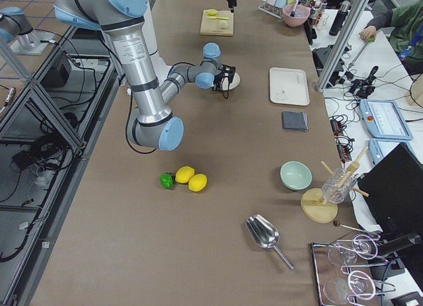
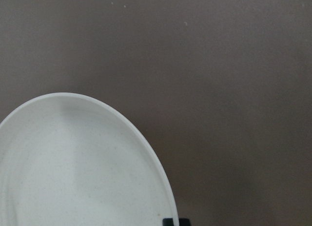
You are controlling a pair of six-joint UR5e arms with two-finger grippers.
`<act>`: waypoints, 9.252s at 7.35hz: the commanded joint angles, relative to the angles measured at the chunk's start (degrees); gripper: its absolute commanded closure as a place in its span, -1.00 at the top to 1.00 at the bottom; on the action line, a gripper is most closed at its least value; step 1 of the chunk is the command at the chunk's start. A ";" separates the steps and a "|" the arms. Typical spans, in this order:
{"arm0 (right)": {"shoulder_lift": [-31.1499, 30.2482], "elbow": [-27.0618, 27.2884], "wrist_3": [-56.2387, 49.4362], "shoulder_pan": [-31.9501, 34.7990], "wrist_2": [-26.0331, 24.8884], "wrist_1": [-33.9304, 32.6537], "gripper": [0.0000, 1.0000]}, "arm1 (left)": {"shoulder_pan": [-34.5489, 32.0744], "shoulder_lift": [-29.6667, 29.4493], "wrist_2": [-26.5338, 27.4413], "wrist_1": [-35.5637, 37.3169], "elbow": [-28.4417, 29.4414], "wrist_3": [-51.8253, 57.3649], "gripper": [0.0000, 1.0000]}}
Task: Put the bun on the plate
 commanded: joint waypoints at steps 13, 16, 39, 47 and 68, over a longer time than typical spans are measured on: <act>-0.83 3.33 -1.64 9.49 9.95 -0.36 1.00 | 11.25 3.66 0.99 0.16 1.04 -0.01 0.94; -2.15 3.77 -3.49 12.14 12.25 -0.53 1.00 | 12.14 3.13 1.62 -0.02 2.80 0.34 0.50; -27.93 -4.51 -92.88 65.40 32.46 -26.76 1.00 | 22.55 -38.15 10.81 27.74 -1.68 -32.94 -0.32; -28.68 0.24 -92.00 66.19 32.46 -29.45 1.00 | 43.17 -49.16 27.71 27.84 6.13 -46.60 -0.31; -31.14 0.35 -85.76 66.10 31.41 -29.01 1.00 | -1.44 -26.16 11.99 37.33 -4.07 -2.31 0.95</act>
